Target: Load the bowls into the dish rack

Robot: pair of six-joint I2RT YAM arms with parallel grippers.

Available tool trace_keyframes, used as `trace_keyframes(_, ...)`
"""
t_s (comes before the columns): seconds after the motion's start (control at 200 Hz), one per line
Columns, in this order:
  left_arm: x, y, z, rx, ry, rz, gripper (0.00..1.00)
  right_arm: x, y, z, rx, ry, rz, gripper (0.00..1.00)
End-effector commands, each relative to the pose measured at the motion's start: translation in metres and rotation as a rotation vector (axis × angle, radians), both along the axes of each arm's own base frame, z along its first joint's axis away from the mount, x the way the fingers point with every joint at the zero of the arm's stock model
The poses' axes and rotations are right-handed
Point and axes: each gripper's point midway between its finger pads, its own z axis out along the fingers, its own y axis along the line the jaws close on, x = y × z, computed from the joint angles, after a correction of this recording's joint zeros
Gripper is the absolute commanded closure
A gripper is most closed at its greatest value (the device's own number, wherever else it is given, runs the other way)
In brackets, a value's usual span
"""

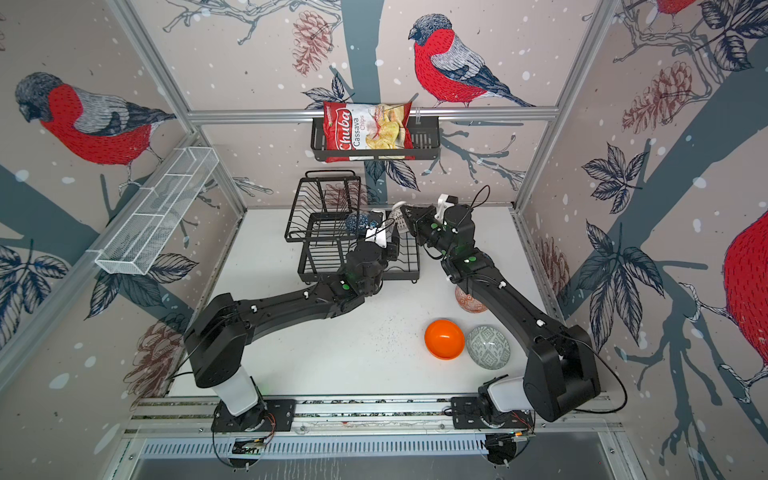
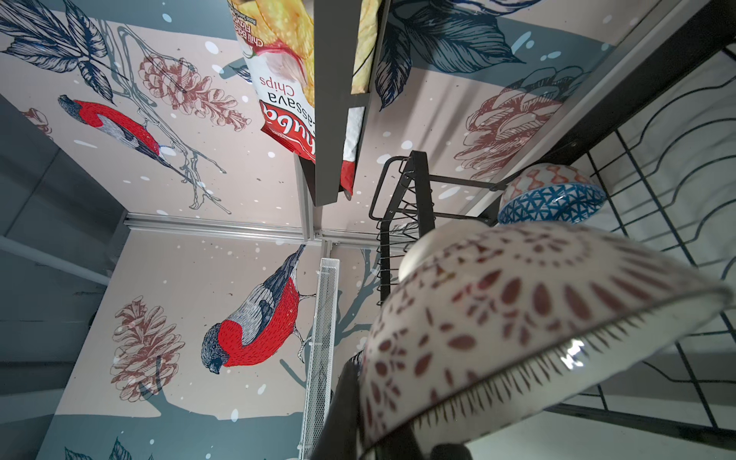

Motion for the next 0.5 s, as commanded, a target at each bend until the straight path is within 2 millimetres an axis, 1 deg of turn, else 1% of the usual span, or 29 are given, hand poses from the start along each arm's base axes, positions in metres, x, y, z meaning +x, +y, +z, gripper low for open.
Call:
trace_keyframes(0.0, -0.001, 0.003, 0.002, 0.001, 0.029, -0.033, 0.15, 0.000, -0.009, 0.024, 0.021, -0.103, -0.029, 1.00)
trace_keyframes(0.025, -0.002, 0.005, 0.003, 0.003, 0.032, -0.039, 0.05, 0.000, -0.011, 0.024, 0.019, -0.104, -0.037, 1.00)
trace_keyframes(0.045, -0.002, 0.006, 0.003, 0.006, 0.035, -0.044, 0.03, 0.000, -0.012, 0.024, 0.017, -0.106, -0.041, 1.00)
trace_keyframes(0.19, -0.003, 0.016, 0.003, 0.035, 0.070, -0.067, 0.02, 0.001, -0.018, 0.022, 0.017, -0.122, -0.058, 1.00)
trace_keyframes(0.275, -0.006, 0.018, 0.002, 0.054, 0.104, -0.136, 0.02, 0.002, -0.019, 0.019, 0.011, -0.136, -0.063, 1.00)
trace_keyframes(0.415, -0.009, 0.027, 0.003, 0.093, 0.158, -0.193, 0.02, 0.002, -0.021, 0.011, 0.003, -0.158, -0.078, 1.00)
trace_keyframes(0.495, -0.005, 0.039, 0.003, 0.117, 0.197, -0.187, 0.02, 0.003, -0.023, 0.005, -0.001, -0.167, -0.089, 1.00)
